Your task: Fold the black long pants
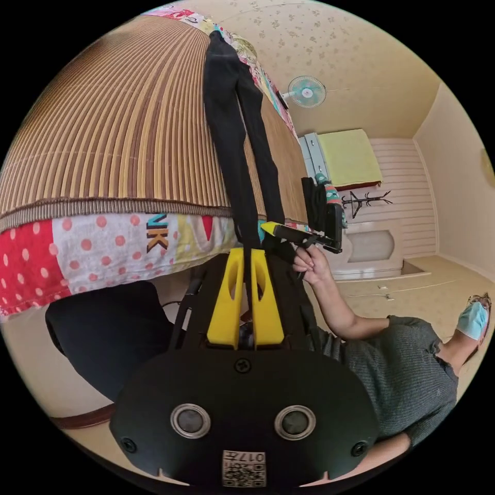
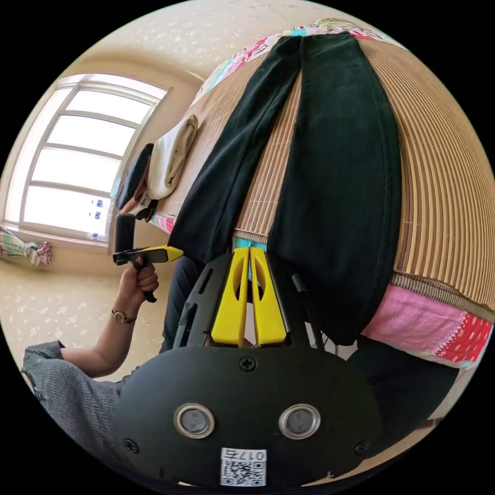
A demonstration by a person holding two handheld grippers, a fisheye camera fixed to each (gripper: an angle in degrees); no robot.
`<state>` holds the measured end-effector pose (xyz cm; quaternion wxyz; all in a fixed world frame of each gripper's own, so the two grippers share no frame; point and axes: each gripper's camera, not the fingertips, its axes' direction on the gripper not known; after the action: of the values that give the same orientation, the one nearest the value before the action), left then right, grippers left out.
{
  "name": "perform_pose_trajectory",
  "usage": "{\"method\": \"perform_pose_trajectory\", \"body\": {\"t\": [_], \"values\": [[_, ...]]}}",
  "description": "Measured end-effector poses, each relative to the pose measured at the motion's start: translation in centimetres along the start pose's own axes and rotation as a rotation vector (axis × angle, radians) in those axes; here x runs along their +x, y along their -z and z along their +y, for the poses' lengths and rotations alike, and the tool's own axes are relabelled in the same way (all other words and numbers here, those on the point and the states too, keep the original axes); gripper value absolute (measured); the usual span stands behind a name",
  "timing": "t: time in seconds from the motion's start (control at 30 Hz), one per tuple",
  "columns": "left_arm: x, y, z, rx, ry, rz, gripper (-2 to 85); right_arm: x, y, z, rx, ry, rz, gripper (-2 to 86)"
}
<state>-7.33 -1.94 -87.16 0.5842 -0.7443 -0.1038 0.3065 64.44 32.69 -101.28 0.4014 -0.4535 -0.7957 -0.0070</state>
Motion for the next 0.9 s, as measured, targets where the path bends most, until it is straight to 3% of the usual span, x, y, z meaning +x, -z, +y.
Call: {"method": "perform_pose_trajectory", "body": {"t": [0.17, 0.2, 0.3, 0.33, 0.4, 0.5, 0.63, 0.8, 0.9], "values": [[2.8, 4.4, 2.7, 0.177, -0.206, 0.128, -0.6, -3.4, 5.1, 5.4, 0.084, 0.15, -0.148, 0.7], [1.5, 4.4, 3.2, 0.156, -0.14, 0.081, -0.7, -3.8, 5.3, 6.1, 0.092, 0.164, -0.135, 0.8], [-4.0, 2.8, 5.0, -0.007, 0.244, -0.355, -0.8, -3.1, 5.8, 8.1, 0.099, 0.097, 0.049, 1.8], [-4.4, 2.4, 5.9, 0.008, 0.246, -0.396, -0.6, -1.9, 6.0, 8.6, 0.107, 0.024, 0.142, 2.7], [-3.8, 2.0, 7.0, 0.083, 0.18, -0.312, -0.2, 0.2, 6.9, 9.2, 0.128, -0.077, 0.234, 5.1], [-2.2, 0.9, 6.8, 0.162, 0.067, -0.253, 3.8, 2.8, 8.5, 9.9, 0.169, -0.174, 0.217, 8.2], [-0.3, -2.8, 3.4, 0.125, -0.042, -0.354, 12.3, 4.7, 8.1, 9.1, 0.161, -0.218, 0.207, 10.6], [0.4, -10.2, -0.2, 0.019, -0.218, -0.401, 13.5, 4.3, 6.0, 7.9, 0.101, -0.211, 0.287, 10.4], [0.4, -15.3, -1.3, -0.055, -0.236, -0.61, 12.2, 3.5, 5.8, 8.3, 0.086, -0.169, 0.297, 7.9]]}}
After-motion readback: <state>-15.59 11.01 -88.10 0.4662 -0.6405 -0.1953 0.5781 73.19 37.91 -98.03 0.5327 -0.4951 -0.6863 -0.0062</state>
